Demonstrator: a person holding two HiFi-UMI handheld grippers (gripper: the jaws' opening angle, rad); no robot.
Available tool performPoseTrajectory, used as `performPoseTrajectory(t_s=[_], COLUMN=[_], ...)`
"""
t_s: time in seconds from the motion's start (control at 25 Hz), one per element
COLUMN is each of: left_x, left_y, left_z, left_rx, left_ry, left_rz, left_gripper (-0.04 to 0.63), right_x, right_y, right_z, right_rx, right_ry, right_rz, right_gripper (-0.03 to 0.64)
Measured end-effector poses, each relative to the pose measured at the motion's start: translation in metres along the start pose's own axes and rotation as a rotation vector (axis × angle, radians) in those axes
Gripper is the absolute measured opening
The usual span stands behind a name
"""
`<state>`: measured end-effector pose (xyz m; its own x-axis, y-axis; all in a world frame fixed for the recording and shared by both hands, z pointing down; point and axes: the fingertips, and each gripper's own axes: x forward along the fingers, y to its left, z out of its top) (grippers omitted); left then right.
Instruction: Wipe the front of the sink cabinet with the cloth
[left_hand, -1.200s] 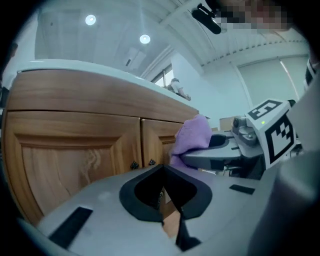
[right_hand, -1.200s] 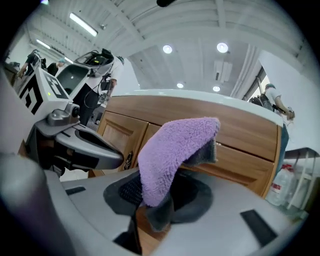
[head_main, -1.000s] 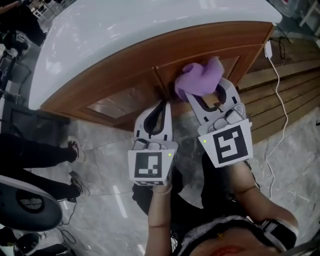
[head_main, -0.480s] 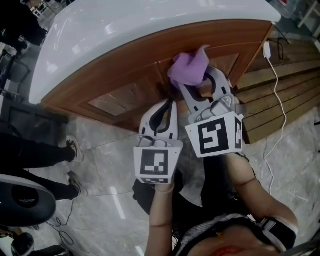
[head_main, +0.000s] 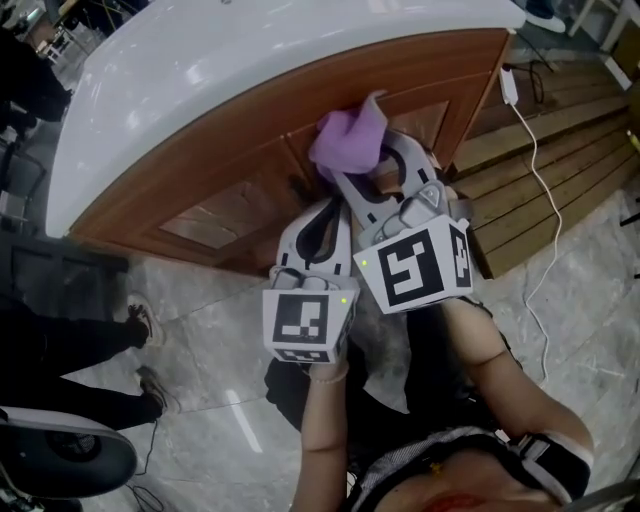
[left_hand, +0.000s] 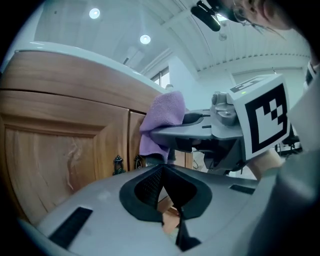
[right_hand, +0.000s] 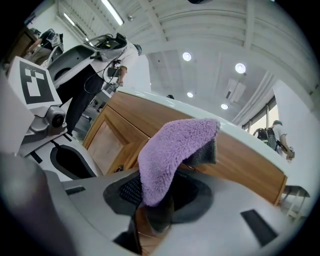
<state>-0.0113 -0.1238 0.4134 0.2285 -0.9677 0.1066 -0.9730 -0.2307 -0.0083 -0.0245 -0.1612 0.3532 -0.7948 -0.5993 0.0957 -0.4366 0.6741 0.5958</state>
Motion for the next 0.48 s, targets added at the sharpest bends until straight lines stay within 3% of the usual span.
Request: performPoseTrajectory(t_s=[0.48], left_x=[0.009], left_y=[-0.001], left_z=[0.0], left_rx=[-0.053], left_ry=[-0.019], left_rz=[-0.033], left_gripper=[0.0], right_x=[-0.004], right_y=[-0.011], right_z=[-0.016], right_rx=[-0.017], right_ry=[0.053], right_rz=[-0.032], right_gripper=[0.166])
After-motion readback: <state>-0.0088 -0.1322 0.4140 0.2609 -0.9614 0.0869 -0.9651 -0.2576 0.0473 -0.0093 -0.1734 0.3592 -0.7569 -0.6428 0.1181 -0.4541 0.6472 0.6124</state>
